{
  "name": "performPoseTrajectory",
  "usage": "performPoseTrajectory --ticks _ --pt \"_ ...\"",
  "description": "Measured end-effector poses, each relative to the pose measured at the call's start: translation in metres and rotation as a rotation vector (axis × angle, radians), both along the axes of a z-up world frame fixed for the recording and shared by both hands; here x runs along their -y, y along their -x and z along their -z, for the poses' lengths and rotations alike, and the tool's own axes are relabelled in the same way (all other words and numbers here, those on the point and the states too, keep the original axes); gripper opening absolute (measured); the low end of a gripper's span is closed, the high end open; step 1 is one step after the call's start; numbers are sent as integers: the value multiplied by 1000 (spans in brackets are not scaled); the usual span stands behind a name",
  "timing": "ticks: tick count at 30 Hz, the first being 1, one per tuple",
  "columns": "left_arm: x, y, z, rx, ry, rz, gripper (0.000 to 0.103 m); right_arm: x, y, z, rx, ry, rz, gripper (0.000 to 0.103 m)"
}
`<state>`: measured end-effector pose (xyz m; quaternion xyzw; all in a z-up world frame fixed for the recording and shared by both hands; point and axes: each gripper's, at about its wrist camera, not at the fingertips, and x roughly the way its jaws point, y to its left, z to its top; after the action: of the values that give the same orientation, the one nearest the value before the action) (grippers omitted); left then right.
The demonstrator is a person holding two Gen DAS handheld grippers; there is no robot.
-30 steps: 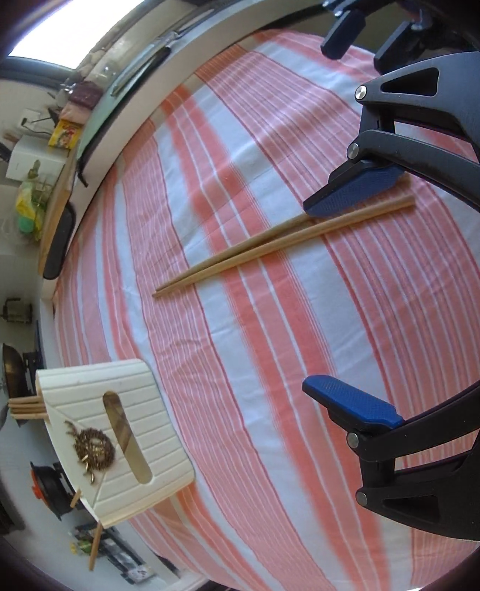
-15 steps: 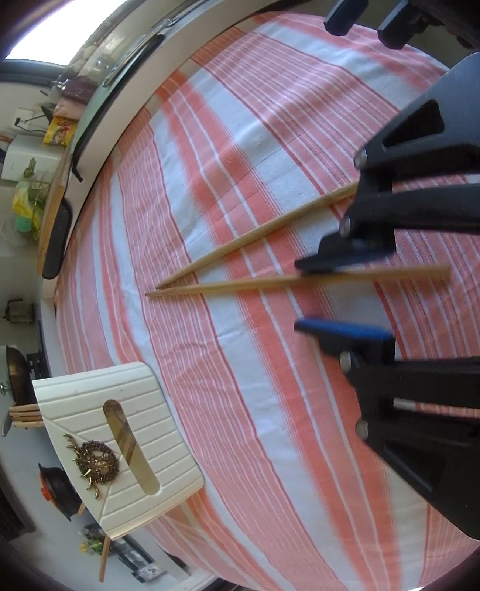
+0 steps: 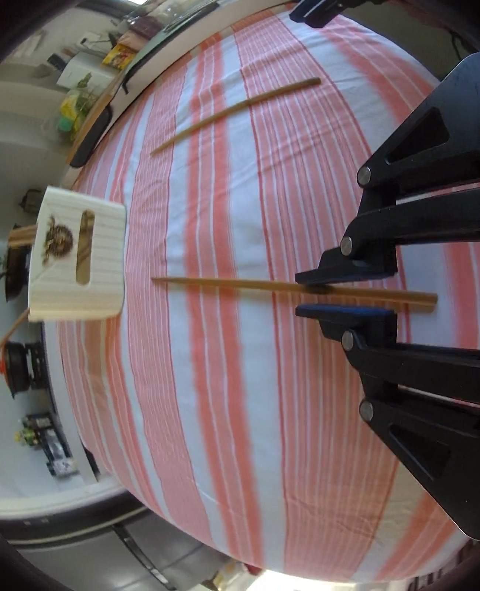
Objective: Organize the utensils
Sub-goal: 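Close the left tool on one chopstick while the right tool grasps the other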
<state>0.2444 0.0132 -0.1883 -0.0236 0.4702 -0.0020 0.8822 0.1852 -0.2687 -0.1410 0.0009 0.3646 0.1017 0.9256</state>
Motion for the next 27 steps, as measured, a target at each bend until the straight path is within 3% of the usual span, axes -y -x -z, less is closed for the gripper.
performPoseTrajectory --ticks 1,2,5,16,22,27 --pt "-6 3 -2 6 -7 -25 48 -4 -2 1 -5 -1 -7 44" --pt "-10 5 -4 24 -14 -46 63 -7 -3 2 -9 -1 -10 44" --pt "-17 6 -8 54 -42 -73 65 -19 -6 1 -16 1 -21 44" --pt "-27 -1 -5 54 -11 -47 65 -36 -6 0 -52 57 -22 44" --pt "-34 -32 -7 -53 175 146 79 -34 -35 -3 -126 59 -28 44" --pt "-13 -77 -4 -69 54 238 77 -35 -99 -2 -205 10 -50 45"
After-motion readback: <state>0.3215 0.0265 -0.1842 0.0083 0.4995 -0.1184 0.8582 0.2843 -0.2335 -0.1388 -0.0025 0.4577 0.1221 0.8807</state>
